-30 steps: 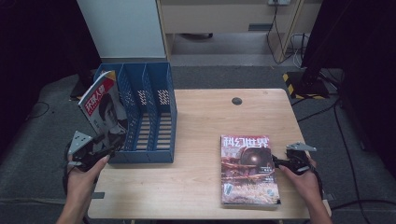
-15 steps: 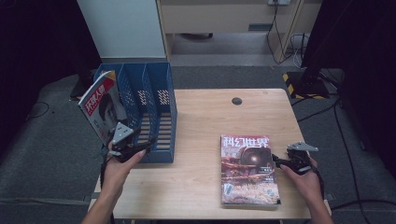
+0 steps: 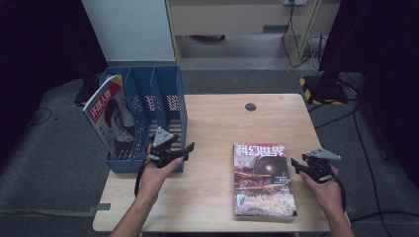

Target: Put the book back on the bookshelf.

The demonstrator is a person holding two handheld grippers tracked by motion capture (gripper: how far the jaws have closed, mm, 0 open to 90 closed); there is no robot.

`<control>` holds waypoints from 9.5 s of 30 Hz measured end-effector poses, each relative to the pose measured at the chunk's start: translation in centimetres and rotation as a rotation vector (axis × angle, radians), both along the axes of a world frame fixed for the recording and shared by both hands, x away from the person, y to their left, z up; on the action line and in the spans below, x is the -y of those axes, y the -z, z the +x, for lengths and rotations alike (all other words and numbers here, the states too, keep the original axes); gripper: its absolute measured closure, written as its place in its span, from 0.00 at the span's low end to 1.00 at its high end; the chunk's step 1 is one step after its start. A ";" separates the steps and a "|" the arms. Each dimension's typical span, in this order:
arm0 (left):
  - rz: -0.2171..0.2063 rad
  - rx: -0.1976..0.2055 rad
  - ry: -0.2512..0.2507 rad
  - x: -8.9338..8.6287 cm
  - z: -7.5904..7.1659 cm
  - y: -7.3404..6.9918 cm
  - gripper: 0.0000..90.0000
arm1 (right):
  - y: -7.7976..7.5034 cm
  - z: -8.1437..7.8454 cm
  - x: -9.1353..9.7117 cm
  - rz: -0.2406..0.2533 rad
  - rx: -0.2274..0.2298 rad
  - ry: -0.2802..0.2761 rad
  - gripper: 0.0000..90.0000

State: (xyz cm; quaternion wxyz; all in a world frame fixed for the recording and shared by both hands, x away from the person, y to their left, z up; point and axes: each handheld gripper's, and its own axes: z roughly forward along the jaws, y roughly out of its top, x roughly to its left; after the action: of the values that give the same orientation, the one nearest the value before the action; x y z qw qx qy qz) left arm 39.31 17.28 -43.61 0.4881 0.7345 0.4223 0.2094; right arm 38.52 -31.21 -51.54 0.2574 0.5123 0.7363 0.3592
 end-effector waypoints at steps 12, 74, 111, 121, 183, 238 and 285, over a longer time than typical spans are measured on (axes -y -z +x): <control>-0.024 -0.042 0.072 5.0 0.6 1.4 0.29 | -1.1 -0.4 -0.2 0.031 0.035 -0.025 0.76; 0.024 -0.244 0.284 14.9 -0.9 8.7 0.27 | -0.1 -0.3 -4.3 0.073 -0.040 -0.218 0.26; -0.022 -0.306 0.325 13.5 0.2 7.8 0.38 | 0.1 -0.3 -6.4 0.078 -0.028 -0.305 0.30; -0.042 -0.286 0.332 13.2 0.3 7.3 0.50 | 0.0 -0.2 -6.6 0.077 -0.041 -0.293 0.31; -0.074 -0.388 0.307 16.2 4.8 5.2 0.45 | -0.1 -0.3 -7.4 0.084 -0.055 -0.335 0.35; -0.132 -0.268 0.319 14.6 4.4 0.9 0.88 | -0.7 0.0 -3.6 0.147 0.000 -0.200 0.30; -0.178 -0.173 0.332 11.7 3.7 -3.3 0.91 | 1.1 0.6 -0.3 -0.011 -0.058 0.036 0.32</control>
State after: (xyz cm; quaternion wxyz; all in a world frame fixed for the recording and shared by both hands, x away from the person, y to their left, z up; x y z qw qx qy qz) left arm 43.04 5.57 -40.30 0.5410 0.7633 0.3525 0.0240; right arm 39.11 -30.87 -52.63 0.2451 0.5343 0.7360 0.3357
